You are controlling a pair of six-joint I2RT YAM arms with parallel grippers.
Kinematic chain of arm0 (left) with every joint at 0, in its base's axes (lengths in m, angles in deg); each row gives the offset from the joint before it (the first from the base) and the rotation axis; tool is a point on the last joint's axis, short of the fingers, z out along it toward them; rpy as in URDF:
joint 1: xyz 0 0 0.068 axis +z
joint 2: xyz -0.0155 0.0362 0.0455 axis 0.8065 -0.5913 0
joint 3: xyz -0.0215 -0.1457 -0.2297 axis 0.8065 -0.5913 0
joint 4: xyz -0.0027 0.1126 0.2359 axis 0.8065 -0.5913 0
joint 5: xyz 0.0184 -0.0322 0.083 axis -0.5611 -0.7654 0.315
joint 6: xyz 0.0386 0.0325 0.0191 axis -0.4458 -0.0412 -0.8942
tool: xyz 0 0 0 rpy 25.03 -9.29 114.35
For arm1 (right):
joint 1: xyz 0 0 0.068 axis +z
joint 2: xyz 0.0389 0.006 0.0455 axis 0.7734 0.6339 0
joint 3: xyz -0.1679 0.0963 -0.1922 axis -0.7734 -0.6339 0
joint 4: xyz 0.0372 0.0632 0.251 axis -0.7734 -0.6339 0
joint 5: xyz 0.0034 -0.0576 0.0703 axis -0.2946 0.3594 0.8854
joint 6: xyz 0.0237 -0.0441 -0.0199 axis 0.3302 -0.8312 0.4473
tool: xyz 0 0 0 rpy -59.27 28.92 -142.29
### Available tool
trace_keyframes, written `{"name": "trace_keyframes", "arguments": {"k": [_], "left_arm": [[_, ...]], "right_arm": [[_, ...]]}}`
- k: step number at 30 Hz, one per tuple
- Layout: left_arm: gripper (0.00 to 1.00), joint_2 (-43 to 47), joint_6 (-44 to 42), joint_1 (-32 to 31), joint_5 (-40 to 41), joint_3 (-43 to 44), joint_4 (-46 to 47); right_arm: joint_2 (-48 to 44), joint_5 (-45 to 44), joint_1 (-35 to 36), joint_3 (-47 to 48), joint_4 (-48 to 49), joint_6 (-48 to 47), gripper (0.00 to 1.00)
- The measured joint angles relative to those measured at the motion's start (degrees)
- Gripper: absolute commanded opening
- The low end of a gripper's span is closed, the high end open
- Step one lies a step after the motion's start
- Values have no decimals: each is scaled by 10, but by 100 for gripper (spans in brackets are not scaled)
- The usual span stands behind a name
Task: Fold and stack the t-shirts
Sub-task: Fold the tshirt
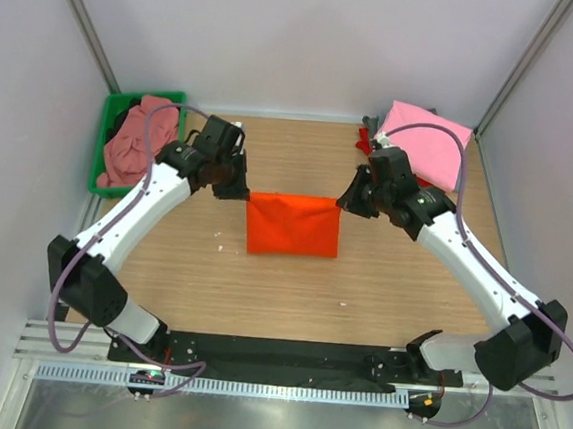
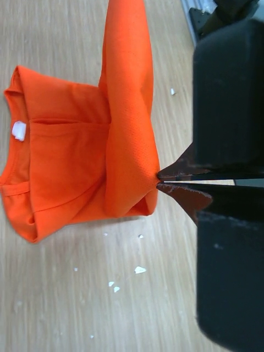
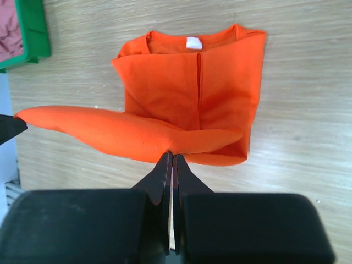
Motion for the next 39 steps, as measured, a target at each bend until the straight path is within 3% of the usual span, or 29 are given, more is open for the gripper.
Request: {"name": "trace_keyframes", "arguments": {"k": [6, 15, 23, 24, 25, 26, 32, 33, 36, 39], "left_arm": [[0, -96, -17, 9, 5, 41, -1], [0, -170, -31, 23, 2, 93, -4], [0, -293, -49, 46, -2, 242, -23], [14, -324, -51, 51, -3, 275, -31], [27, -357, -56, 56, -8, 306, -35], [36, -388, -61, 60, -13, 338, -42], [55, -591, -67, 83, -56, 570, -98], [59, -608, -65, 85, -66, 594, -103], [63, -600, -53, 91, -83, 588, -102], [63, -541, -47, 94, -90, 527, -86]], "right_arm": [[85, -4, -19, 21, 6, -21, 1], [130, 14, -53, 31, 17, -36, 1], [243, 36, -91, 130, 31, -53, 1], [274, 38, -97, 154, 29, -56, 1], [299, 39, -101, 180, 19, -57, 12], [336, 39, -107, 214, 17, -59, 14], [481, -4, -131, 329, -28, -50, 21], [484, -19, -132, 335, -40, -47, 45], [478, -52, -139, 359, -66, -39, 76], [459, -75, -142, 375, -73, -46, 77]]}}
